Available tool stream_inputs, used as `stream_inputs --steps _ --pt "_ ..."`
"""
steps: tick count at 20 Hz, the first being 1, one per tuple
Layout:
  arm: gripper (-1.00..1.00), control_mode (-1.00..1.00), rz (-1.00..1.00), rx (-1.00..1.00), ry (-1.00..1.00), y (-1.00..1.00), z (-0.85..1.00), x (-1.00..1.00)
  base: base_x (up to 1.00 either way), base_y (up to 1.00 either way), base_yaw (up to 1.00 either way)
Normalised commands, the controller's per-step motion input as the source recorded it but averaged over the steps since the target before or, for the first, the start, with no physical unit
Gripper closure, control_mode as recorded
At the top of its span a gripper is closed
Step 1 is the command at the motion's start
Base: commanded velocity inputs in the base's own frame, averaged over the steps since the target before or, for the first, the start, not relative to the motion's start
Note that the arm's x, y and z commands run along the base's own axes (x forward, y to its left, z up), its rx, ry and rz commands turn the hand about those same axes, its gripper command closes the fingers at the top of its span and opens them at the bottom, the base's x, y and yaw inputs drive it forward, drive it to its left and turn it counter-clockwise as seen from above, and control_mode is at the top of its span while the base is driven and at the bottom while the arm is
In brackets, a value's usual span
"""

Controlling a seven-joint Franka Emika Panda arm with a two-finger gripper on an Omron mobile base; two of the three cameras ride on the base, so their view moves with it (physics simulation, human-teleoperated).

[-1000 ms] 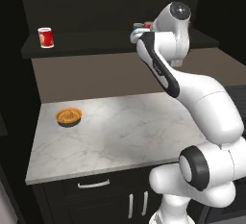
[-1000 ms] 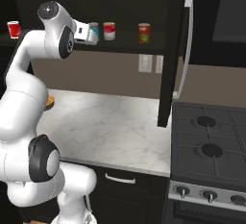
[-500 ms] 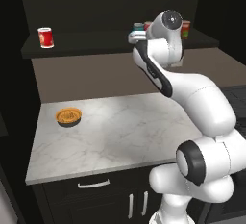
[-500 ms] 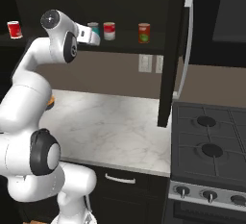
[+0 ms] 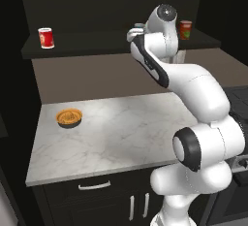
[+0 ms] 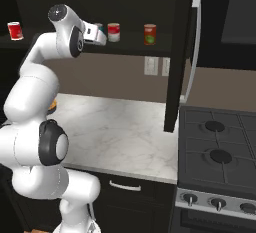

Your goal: Stack two cans on top of the other two cans in the cabinet.

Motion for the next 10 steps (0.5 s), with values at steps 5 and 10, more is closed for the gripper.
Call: stream_inputs --steps 5,10 --pt "-1.00 -1.00 0.00 0.00 0.09 0.00 0.05 0.17 0.00 0.00 0.00" --pt "-1.00 -1.00 -0.01 0.00 0.01 0.00 -0.01 0.13 0.00 0.00 0.00"
